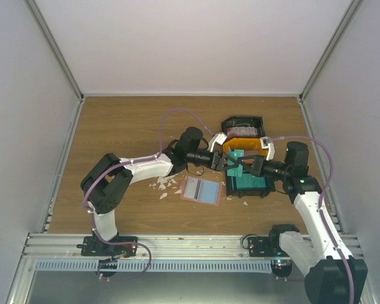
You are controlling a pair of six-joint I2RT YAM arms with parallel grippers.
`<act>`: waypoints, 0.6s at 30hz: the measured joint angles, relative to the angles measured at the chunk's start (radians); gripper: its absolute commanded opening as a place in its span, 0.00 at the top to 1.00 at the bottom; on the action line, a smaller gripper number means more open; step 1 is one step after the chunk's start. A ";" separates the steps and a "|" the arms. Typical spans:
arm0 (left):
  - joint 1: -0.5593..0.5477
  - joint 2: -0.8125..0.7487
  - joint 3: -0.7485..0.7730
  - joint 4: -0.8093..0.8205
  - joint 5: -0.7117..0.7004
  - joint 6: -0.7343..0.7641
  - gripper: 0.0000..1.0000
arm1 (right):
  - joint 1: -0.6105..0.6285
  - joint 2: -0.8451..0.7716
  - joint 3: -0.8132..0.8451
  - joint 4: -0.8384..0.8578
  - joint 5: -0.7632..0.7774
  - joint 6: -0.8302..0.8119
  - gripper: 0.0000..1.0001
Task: Put the credit cards into the card holder
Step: Pick up the credit card from the storage box.
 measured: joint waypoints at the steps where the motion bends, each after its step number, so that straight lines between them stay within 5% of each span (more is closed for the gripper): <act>1: 0.006 0.001 0.000 0.017 0.021 -0.011 0.59 | -0.001 -0.002 -0.004 0.008 -0.007 0.002 1.00; 7: 0.020 -0.007 -0.018 0.109 0.097 -0.047 1.00 | -0.014 -0.006 -0.012 0.034 -0.026 0.013 0.93; 12: 0.028 -0.051 -0.053 0.167 0.146 -0.033 1.00 | -0.014 -0.008 -0.014 0.062 -0.054 0.035 0.59; 18: 0.028 -0.093 -0.108 0.171 0.167 0.032 1.00 | -0.010 -0.024 -0.010 0.126 -0.065 0.053 0.55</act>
